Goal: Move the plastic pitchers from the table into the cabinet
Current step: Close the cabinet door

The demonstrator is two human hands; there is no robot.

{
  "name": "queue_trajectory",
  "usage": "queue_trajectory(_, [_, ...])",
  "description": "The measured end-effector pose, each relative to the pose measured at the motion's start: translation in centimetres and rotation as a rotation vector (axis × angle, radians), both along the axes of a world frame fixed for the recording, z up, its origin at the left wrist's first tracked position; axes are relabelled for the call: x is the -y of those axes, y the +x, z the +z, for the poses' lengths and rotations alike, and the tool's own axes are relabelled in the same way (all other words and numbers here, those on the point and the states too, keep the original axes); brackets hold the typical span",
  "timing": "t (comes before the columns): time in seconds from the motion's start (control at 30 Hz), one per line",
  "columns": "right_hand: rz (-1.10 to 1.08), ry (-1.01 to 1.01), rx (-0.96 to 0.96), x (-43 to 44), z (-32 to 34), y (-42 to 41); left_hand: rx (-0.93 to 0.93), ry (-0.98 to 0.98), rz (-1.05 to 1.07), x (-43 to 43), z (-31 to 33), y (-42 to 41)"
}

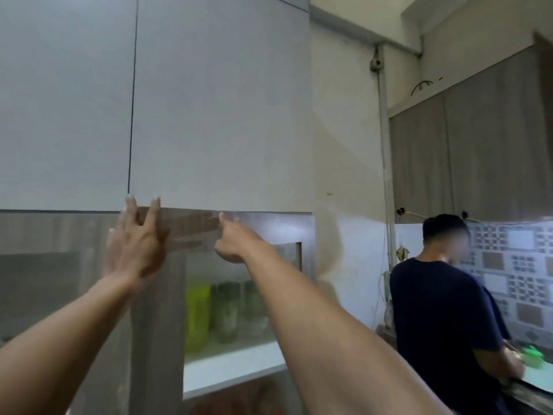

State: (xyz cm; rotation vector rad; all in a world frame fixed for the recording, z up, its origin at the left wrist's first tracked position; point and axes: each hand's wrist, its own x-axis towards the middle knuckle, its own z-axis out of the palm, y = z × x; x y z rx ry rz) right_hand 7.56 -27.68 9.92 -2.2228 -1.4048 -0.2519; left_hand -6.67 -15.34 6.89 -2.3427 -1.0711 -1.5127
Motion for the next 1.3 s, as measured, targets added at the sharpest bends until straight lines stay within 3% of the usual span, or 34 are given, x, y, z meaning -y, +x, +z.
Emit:
queue_trajectory(0.3, [0.052, -0.027, 0.076, -7.0, -1.5, 7.5, 0.021, 0.064, 0.288, -8.4, -1.1, 4.9])
queue_trajectory(0.47, [0.079, 0.044, 0.167, -10.7, -2.9, 10.5, -0.078, 0.048, 0.351, -11.4, -2.6, 7.9])
queue_trajectory(0.7, [0.093, 0.197, 0.27, -15.8, -4.6, 14.1, -0.07, 0.065, 0.26, -15.5, -3.9, 11.5])
queue_trajectory(1.3, [0.003, 0.282, 0.374, -21.2, -6.7, 16.5, 0.023, 0.131, 0.102, -22.0, -5.2, 13.7])
